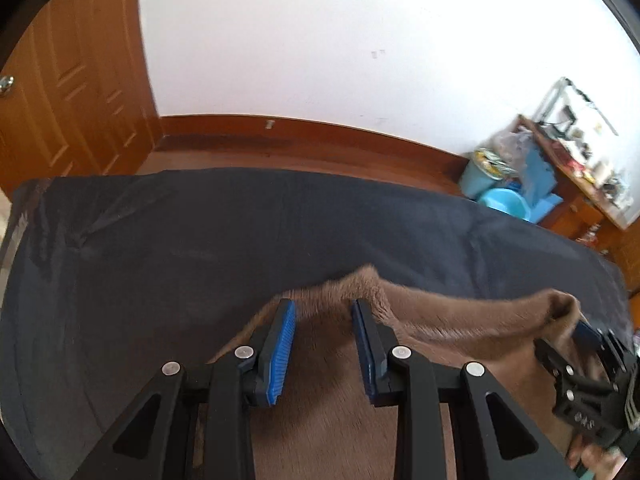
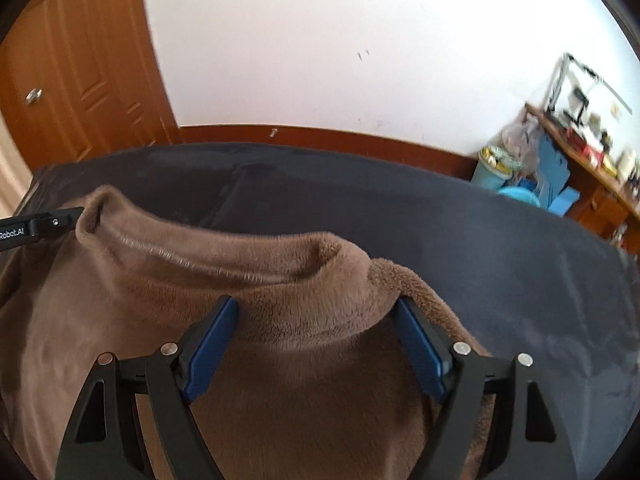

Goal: Fold clothes

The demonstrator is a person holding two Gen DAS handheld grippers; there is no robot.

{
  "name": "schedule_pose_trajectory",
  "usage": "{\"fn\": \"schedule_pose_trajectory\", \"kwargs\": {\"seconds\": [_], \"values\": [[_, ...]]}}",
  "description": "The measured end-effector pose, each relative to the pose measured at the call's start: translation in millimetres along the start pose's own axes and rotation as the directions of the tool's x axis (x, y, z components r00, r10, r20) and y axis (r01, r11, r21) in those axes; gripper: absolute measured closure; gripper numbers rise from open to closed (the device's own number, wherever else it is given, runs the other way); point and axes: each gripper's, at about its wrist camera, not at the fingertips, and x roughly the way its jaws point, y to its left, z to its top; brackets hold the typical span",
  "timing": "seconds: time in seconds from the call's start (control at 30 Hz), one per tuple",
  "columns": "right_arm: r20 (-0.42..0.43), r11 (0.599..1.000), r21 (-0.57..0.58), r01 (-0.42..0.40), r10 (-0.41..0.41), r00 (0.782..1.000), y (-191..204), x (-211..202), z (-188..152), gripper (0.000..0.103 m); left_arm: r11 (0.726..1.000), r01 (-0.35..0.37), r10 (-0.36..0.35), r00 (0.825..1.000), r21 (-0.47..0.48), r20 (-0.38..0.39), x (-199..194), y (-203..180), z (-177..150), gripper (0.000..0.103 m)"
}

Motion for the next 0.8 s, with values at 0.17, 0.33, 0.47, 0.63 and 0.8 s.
{"fn": "schedule_pose_trajectory", "kwargs": {"seconds": [0.17, 0.33, 0.47, 0.63, 0.8], "values": [[0.013, 1.0, -0.003, 0.006, -0.006, 1.0, 1.4, 5.3, -1.9, 0.015, 0.999, -0.028, 0.027, 0.999, 0.042, 0.032, 15.1, -13.0, -8.7, 0.071], [0.014, 1.0, -0.005, 0.009, -0.009, 1.0, 1.9, 4.0, -5.9, 0.013, 1.0, 0.004, -0.004, 1.0, 0.025, 0.016, 16.1, -5.0, -8.0, 0.07], [0.018, 1.0, 0.003, -0.011, 0.01, 1.0, 1.0, 3.4, -9.3, 0.011, 0.999, 0.046, -0.046, 0.999, -0.021, 0.008, -4.7, 13.6, -6.3, 0.07], [0.037, 0.996, 0.042, -0.082, 0.081, 0.996, -8.3, -15.2, -12.1, 0.01, 0.999, 0.008, -0.009, 1.0, 0.04, 0.02, -39.1, 13.6, -13.4, 0.07], [0.041, 0.994, 0.027, -0.11, 0.108, 0.993, 13.3, -65.2, -22.9, 0.01, 0.99, -0.011, 0.013, 1.0, 0.144, -0.016, -58.6, 1.2, -39.3, 0.07]]}}
